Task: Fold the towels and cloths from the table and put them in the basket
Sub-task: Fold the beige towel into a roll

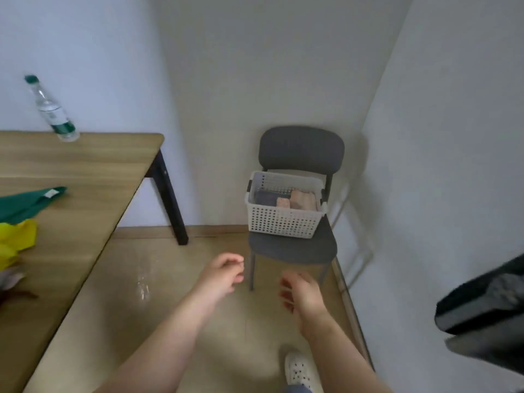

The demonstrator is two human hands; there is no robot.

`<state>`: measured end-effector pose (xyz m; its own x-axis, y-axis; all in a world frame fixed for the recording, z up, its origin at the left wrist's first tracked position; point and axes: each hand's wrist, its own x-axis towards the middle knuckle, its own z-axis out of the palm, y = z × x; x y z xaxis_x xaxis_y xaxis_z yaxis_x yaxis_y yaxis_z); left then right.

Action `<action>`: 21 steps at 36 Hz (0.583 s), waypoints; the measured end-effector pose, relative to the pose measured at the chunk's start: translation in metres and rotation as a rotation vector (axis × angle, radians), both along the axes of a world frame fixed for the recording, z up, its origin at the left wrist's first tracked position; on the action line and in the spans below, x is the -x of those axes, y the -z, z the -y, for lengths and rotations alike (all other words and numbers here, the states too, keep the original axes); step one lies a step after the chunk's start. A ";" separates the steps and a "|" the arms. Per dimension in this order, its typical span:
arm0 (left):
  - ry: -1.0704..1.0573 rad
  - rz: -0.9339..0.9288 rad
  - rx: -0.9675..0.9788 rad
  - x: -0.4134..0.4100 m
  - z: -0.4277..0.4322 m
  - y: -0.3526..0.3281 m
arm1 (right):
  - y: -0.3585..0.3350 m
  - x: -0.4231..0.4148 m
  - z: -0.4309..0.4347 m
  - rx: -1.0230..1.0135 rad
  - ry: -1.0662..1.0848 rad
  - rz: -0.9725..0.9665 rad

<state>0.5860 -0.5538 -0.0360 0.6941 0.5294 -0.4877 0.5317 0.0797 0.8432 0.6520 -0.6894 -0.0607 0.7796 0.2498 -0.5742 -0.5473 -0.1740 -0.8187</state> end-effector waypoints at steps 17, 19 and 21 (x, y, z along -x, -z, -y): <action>-0.104 -0.035 0.033 0.331 -0.001 0.014 | 0.003 0.330 0.007 0.023 -0.139 -0.142; -0.111 -0.016 0.035 0.363 0.006 0.016 | 0.004 0.359 0.016 0.035 -0.157 -0.112; -0.105 0.017 0.030 0.395 0.015 0.019 | 0.005 0.391 0.025 0.029 -0.167 -0.079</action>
